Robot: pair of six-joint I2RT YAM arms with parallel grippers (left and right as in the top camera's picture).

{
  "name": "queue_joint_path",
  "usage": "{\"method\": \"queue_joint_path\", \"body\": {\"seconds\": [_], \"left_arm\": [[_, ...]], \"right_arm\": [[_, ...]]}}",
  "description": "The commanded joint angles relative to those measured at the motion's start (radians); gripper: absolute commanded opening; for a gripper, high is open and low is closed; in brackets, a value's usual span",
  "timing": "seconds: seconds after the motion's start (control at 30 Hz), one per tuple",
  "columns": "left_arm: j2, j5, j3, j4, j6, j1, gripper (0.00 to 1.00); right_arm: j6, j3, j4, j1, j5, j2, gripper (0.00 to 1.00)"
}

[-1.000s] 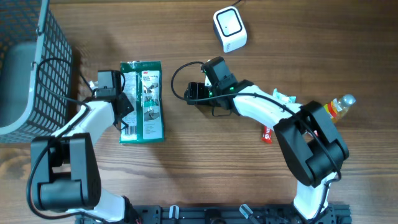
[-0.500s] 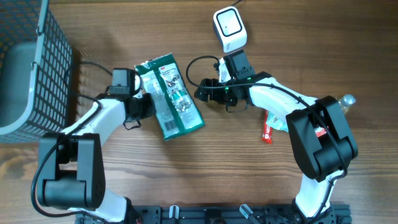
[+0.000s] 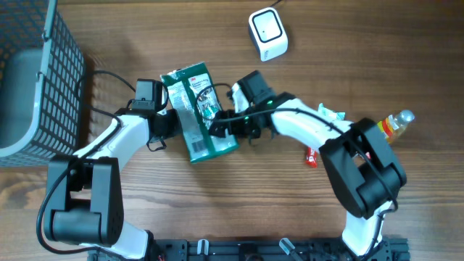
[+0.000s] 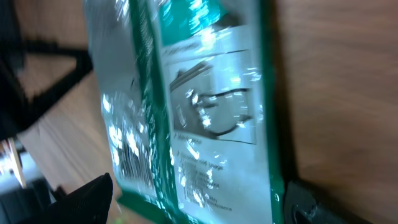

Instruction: Scan the item barcode

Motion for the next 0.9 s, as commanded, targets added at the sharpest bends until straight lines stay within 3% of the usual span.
{"method": "queue_joint_path", "body": {"seconds": [0.0,0.17,0.37,0.43,0.5,0.57,0.87], "left_arm": [[-0.003,-0.116,0.006,-0.007,-0.026,0.006,0.05],[-0.003,-0.121,0.006,0.014,-0.026,0.006,0.07],[-0.021,-0.132,0.025,0.037,-0.023,0.060,0.07],[-0.058,-0.023,0.075,-0.021,0.019,0.127,0.09],[-0.089,0.260,0.106,-0.048,0.116,0.197,0.18],[-0.090,0.408,0.105,-0.054,0.159,0.229,0.26],[0.104,0.442,0.101,-0.055,0.269,0.208,0.21]], "right_arm": [[-0.010,-0.006,-0.016,0.076,0.000,0.019,0.87],[-0.010,-0.006,-0.015,0.105,0.006,0.019,0.87],[-0.043,-0.006,0.000,-0.002,0.048,0.019,0.90],[-0.054,-0.006,-0.005,-0.037,0.044,0.019,0.90],[-0.066,-0.006,-0.003,-0.045,0.045,0.019,0.90],[-0.076,-0.006,-0.001,-0.045,0.045,0.019,0.91],[-0.117,-0.006,-0.005,-0.047,0.045,0.019,0.91]]}}
